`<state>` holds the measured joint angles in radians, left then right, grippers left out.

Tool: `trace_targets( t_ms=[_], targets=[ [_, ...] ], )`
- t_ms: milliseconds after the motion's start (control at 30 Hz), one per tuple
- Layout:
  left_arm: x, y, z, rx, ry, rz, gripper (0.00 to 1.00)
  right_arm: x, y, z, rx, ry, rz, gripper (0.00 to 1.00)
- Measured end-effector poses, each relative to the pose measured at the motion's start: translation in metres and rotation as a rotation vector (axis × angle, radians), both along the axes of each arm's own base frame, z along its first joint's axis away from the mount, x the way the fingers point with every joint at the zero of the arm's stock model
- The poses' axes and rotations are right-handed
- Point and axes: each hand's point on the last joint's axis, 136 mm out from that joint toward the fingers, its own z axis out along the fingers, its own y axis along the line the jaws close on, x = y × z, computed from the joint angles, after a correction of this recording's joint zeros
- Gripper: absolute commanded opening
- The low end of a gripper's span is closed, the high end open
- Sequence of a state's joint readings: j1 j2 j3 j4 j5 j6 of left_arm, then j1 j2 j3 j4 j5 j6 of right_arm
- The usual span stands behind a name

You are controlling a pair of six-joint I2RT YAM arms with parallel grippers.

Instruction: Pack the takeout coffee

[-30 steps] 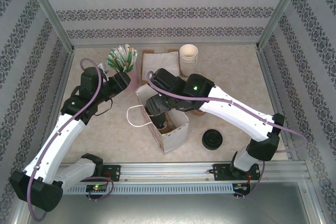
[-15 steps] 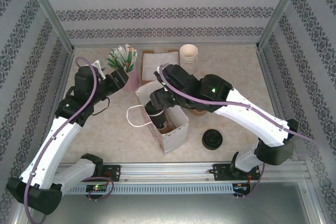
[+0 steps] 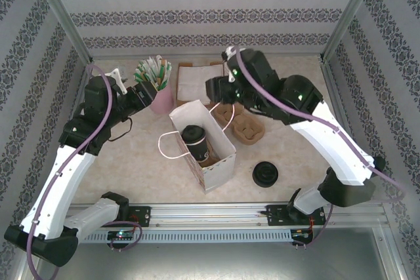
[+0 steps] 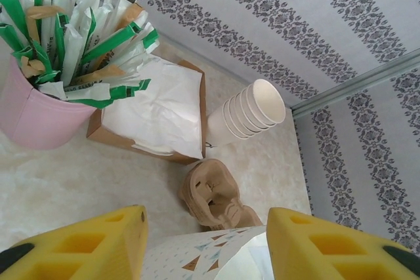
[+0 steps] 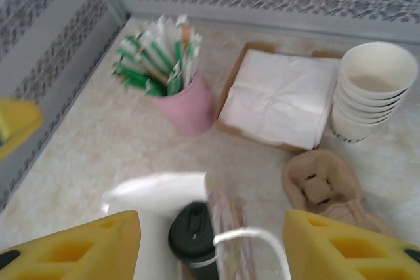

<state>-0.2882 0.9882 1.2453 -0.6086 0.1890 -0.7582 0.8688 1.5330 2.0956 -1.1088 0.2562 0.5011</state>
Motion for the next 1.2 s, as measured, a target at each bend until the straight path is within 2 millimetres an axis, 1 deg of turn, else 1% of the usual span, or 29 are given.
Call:
trace_targets(
  t_ms=[100, 200, 267, 400, 467, 533, 600, 667, 800, 933, 1000, 1133, 1200],
  targets=[
    [0.001, 0.002, 0.0, 0.011, 0.021, 0.01, 0.49, 0.028, -0.005, 0.004, 0.015, 0.0, -0.052, 0.57],
    [0.003, 0.002, -0.001, 0.018, 0.04, 0.014, 0.48, 0.056, -0.001, 0.002, 0.031, 0.015, -0.072, 0.53],
    [0.004, 0.001, -0.003, 0.023, 0.057, 0.014, 0.47, 0.073, 0.002, -0.006, 0.035, 0.035, -0.076, 0.49],
    [0.006, 0.003, -0.01, 0.039, 0.094, 0.023, 0.46, 0.1, 0.01, -0.025, 0.042, 0.086, -0.069, 0.46],
    [0.008, 0.004, -0.012, 0.052, 0.117, 0.033, 0.42, 0.113, 0.017, -0.034, 0.049, 0.105, -0.056, 0.45],
    [0.012, 0.005, -0.012, 0.065, 0.139, 0.043, 0.4, 0.122, 0.024, -0.044, 0.046, 0.12, -0.044, 0.44],
    [0.018, 0.006, -0.009, 0.079, 0.159, 0.054, 0.38, 0.126, 0.031, -0.054, 0.038, 0.14, -0.028, 0.44],
    [0.031, 0.006, -0.007, 0.099, 0.188, 0.062, 0.36, 0.129, 0.036, -0.064, 0.03, 0.16, -0.013, 0.44],
    [0.061, 0.006, -0.014, 0.15, 0.26, 0.066, 0.35, 0.13, 0.038, -0.067, 0.017, 0.157, 0.007, 0.44],
    [0.093, 0.007, -0.038, 0.232, 0.357, 0.058, 0.3, 0.133, 0.037, -0.066, 0.014, 0.145, 0.009, 0.44],
    [0.109, 0.007, -0.05, 0.269, 0.402, 0.05, 0.27, 0.135, 0.036, -0.069, 0.008, 0.145, 0.009, 0.44],
    [0.137, 0.01, -0.072, 0.34, 0.469, 0.046, 0.27, 0.137, 0.034, -0.087, -0.02, 0.178, 0.001, 0.44],
    [0.146, 0.012, -0.08, 0.373, 0.488, 0.047, 0.25, 0.135, 0.033, -0.098, -0.037, 0.199, -0.001, 0.44]
  ],
)
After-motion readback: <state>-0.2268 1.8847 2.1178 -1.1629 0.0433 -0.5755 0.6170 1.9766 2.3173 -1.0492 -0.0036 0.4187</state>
